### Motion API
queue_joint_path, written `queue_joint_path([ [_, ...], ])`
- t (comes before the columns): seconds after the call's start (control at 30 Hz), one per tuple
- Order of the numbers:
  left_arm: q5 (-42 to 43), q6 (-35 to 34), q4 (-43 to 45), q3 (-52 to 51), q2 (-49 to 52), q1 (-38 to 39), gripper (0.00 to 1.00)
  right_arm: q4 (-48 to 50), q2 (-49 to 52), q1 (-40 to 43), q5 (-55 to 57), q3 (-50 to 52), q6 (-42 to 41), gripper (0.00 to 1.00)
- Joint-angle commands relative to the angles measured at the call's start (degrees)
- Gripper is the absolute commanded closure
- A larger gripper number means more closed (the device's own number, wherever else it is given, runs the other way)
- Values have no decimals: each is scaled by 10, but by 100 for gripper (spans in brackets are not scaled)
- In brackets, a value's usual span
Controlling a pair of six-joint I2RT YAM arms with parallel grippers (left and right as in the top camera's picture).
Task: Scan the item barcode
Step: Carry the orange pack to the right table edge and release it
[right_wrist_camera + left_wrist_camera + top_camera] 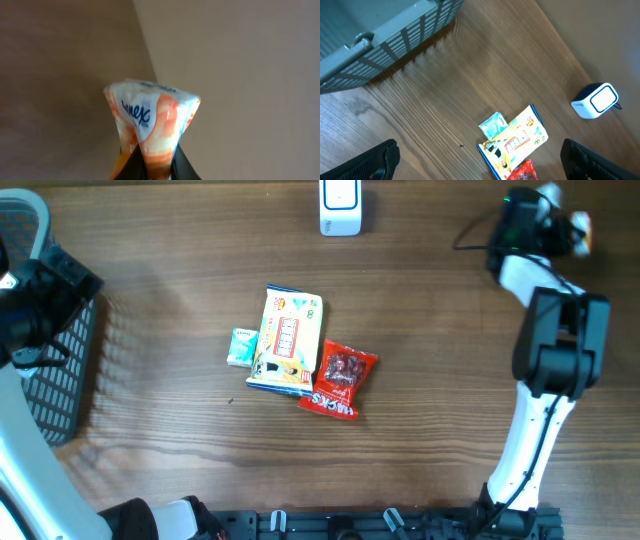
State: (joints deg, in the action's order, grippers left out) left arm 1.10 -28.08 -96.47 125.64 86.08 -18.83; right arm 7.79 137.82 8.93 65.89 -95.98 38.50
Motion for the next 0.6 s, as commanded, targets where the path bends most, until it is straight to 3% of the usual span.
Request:
queue_joint_path([
  [0.0,-6,9,0,6,0,-3,0,-107,7,35,31,-1,-204,95],
  [0.23,-6,9,0,6,0,-3,0,-288,7,118,-87,-1,-393,92],
  [0.27,-6,9,0,6,0,-3,0,-308,7,133,-119,-1,-410,77],
  [0.37,-6,9,0,6,0,-3,0,-346,7,175,-210,-1,-421,0],
  [0.57,-6,9,0,6,0,-3,0,-364,-40,219,-210,-1,-433,0],
])
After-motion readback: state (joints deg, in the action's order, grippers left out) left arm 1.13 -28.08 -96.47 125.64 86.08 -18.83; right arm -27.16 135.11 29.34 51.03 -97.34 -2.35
